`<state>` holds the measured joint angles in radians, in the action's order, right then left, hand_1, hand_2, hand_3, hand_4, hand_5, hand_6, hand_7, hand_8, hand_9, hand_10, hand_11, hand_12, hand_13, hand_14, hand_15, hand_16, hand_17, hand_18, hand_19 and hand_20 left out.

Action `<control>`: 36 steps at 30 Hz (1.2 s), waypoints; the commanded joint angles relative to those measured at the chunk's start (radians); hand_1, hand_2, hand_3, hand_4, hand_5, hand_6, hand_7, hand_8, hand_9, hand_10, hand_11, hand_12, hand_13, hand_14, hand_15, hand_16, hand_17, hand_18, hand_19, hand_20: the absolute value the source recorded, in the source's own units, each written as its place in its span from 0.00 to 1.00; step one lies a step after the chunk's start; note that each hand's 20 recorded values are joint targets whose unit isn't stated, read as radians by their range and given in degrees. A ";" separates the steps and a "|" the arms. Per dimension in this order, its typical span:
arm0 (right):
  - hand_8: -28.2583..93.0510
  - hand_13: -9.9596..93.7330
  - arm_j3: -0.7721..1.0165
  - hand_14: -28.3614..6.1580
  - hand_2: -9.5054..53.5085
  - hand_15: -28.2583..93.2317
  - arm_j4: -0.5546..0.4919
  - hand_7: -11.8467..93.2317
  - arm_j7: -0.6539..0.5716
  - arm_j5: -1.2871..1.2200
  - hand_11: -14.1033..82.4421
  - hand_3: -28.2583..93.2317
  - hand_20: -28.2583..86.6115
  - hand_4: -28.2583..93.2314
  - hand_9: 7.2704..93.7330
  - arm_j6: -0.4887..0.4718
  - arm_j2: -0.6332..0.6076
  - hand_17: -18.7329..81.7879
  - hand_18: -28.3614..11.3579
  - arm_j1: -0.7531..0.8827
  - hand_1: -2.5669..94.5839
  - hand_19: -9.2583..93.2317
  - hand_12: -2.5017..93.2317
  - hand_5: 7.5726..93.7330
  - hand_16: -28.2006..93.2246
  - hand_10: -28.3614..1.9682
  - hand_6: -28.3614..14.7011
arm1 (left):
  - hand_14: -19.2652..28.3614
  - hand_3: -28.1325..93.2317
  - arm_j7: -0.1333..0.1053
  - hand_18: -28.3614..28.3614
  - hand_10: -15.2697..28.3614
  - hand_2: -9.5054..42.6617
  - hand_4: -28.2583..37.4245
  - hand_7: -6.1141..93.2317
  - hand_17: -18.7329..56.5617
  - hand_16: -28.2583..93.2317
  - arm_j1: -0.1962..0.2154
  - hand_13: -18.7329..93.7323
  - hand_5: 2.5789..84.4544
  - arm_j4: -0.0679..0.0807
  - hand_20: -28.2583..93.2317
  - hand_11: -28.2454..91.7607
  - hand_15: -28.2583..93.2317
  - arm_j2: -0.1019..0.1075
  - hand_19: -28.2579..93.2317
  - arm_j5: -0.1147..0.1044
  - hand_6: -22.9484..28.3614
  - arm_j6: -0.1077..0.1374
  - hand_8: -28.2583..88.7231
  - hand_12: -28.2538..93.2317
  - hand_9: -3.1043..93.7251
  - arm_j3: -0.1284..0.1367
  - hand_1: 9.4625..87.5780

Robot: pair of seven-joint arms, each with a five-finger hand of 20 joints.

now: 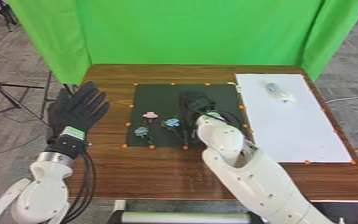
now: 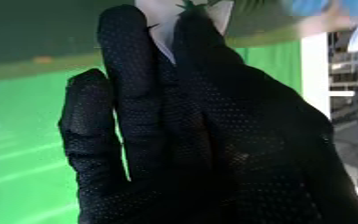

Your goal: Arrange flowers

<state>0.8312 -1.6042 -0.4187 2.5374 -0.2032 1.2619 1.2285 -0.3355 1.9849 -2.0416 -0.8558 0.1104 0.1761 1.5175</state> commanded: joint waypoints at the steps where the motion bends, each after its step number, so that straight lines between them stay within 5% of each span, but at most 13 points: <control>1: 0.23 0.74 -0.003 0.65 0.00 0.50 -0.028 0.37 -0.011 0.005 0.21 0.81 0.56 0.00 0.82 0.006 -0.012 0.58 0.27 0.009 0.70 0.87 0.39 0.70 0.55 0.63 0.62 | 0.71 0.83 0.008 0.77 0.67 0.44 0.01 0.23 0.18 0.17 0.015 0.37 0.52 -0.005 0.32 0.43 0.57 -0.011 0.56 0.008 0.57 0.005 0.16 0.32 0.39 0.009 0.26; 9: 0.18 0.73 0.010 0.63 0.00 0.49 -0.076 0.34 -0.036 0.001 0.29 0.83 0.58 0.00 0.74 -0.009 -0.030 0.56 0.19 0.012 0.68 0.89 0.27 0.69 0.55 0.59 0.65 | 0.71 0.83 -0.010 0.77 0.66 0.44 0.02 0.24 0.18 0.17 0.017 0.37 0.53 -0.008 0.32 0.43 0.58 -0.005 0.56 0.002 0.55 0.024 0.16 0.32 0.39 0.007 0.27; 19: 0.12 0.70 0.048 0.60 0.00 0.52 -0.148 0.33 -0.048 -0.024 0.31 0.83 0.58 0.00 0.69 -0.168 -0.048 0.54 0.15 0.031 0.65 0.91 0.21 0.65 0.55 0.55 0.64 | 0.71 0.83 -0.020 0.77 0.64 0.42 0.02 0.24 0.18 0.17 0.036 0.37 0.52 -0.018 0.33 0.43 0.58 -0.007 0.56 -0.017 0.55 0.020 0.16 0.32 0.35 0.018 0.27; 36: 0.13 0.71 0.077 0.54 0.00 0.55 -0.178 0.30 -0.060 -0.099 0.30 0.85 0.55 0.00 0.66 -0.088 -0.049 0.54 0.17 0.048 0.59 0.89 0.19 0.63 0.48 0.49 0.59 | 0.72 0.83 -0.011 0.78 0.66 0.43 0.00 0.24 0.18 0.17 0.037 0.38 0.52 -0.014 0.32 0.44 0.59 -0.012 0.57 -0.030 0.58 0.019 0.16 0.33 0.38 0.018 0.26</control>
<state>0.9291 -1.8018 -0.4824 2.4393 -0.3452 1.1974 1.2754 -0.3580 2.0275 -2.0565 -0.8573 0.0830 0.1927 1.5385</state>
